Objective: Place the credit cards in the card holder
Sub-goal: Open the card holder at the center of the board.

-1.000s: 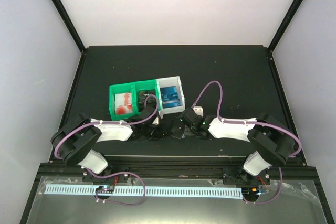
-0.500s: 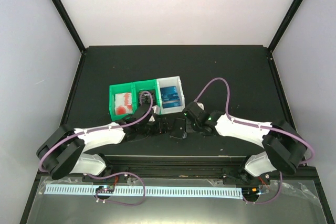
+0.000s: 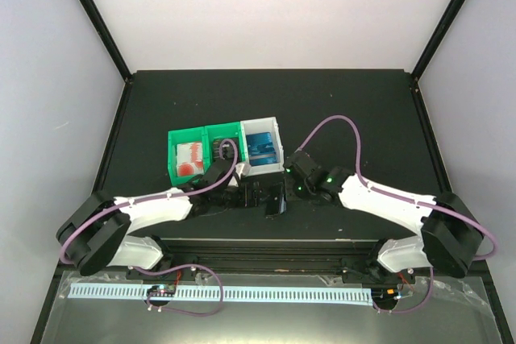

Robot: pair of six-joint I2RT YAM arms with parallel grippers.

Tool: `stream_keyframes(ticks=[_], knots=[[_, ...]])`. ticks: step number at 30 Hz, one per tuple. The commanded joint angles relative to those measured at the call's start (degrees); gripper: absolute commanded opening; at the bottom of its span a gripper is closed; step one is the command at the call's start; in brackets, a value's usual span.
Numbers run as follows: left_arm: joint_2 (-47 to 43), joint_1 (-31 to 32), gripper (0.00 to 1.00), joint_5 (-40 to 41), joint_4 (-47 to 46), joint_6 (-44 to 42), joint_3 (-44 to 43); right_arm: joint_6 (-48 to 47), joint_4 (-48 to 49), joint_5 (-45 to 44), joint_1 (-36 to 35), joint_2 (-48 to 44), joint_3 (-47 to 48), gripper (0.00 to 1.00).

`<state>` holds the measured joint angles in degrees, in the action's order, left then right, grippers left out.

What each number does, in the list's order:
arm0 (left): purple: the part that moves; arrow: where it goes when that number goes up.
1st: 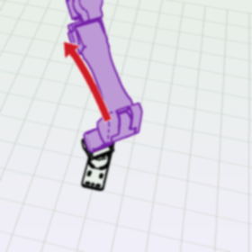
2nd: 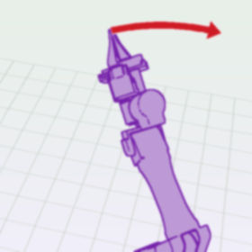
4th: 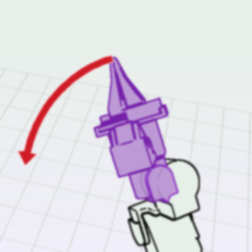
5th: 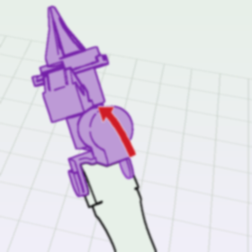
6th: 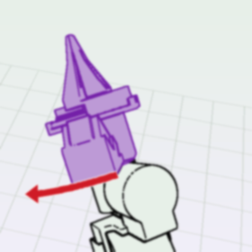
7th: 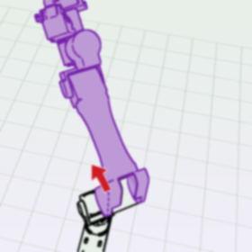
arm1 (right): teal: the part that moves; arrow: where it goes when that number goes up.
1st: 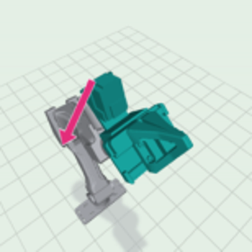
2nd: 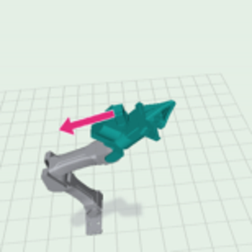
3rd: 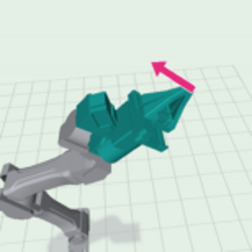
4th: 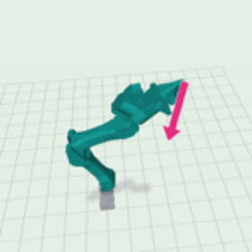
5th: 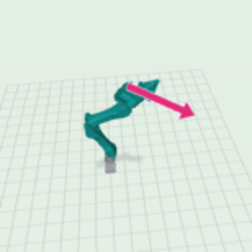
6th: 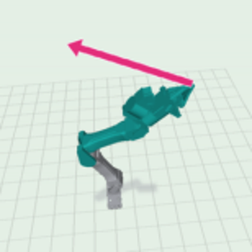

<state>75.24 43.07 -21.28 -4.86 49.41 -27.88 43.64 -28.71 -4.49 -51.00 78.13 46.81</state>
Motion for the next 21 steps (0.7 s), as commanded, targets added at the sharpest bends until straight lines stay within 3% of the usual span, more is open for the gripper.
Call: stream_keyframes(ticks=[1,14,21], knots=[[2.18,-0.44,0.98,-3.36,-2.6,-2.14,-1.68,-2.39,0.23,0.47,0.14,-3.22,0.96,0.01],[5.97,-0.44,0.99,-9.6,-2.54,-4.68,-4.92,-2.9,2.3,2.0,0.17,-1.62,-0.18,0.01],[9.3,0.06,0.99,-6.87,6.22,-7.52,-10.15,-3.05,2.61,2.5,0.2,-2.74,-0.14,0.01]])
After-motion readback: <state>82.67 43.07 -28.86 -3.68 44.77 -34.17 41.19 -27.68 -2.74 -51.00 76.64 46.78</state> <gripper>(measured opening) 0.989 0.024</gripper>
